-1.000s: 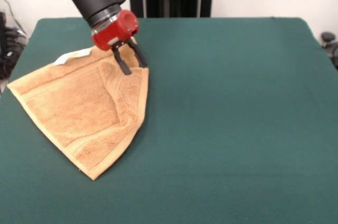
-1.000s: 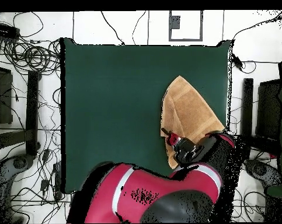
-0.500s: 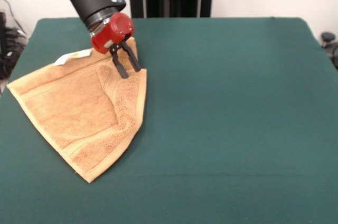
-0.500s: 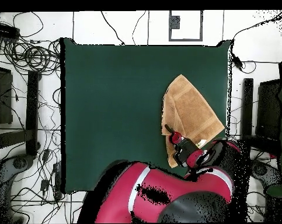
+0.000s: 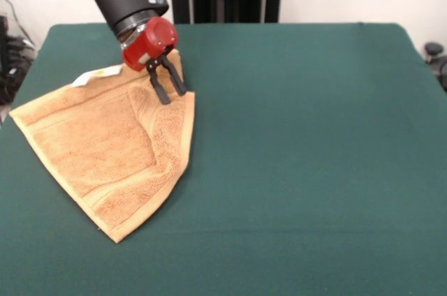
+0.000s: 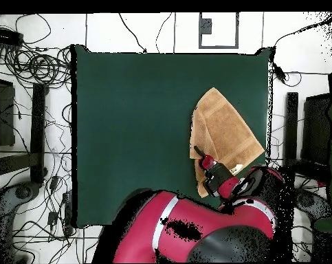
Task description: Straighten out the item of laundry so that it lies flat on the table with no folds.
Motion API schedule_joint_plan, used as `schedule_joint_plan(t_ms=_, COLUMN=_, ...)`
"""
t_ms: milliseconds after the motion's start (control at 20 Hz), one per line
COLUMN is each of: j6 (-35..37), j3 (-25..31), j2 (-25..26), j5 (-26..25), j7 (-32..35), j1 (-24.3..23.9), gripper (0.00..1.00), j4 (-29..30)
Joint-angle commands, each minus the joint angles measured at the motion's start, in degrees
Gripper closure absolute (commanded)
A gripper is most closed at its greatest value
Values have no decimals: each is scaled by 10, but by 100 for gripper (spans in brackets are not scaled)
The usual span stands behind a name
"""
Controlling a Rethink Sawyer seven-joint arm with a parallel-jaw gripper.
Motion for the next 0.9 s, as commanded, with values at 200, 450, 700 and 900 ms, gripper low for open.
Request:
schedule_joint_plan(t_ms=200, j6=-3, j3=134, j2=49, j5=65, j7=-134, j1=17, gripper=0, j4=-5)
schedule_joint_plan(t_ms=450, j6=-13, j3=137, j2=50, j5=-10, j7=-21, j1=35, gripper=0, j4=-23)
schedule_joint_plan(t_ms=700, j6=-18, j3=146, j2=49, j5=-17, j7=2, j1=33, gripper=0, j4=-20)
schedule_joint_plan(t_ms=900, j6=-5, j3=148, j2=43, j5=18, j7=-41, j1=26, gripper=0, j4=-7)
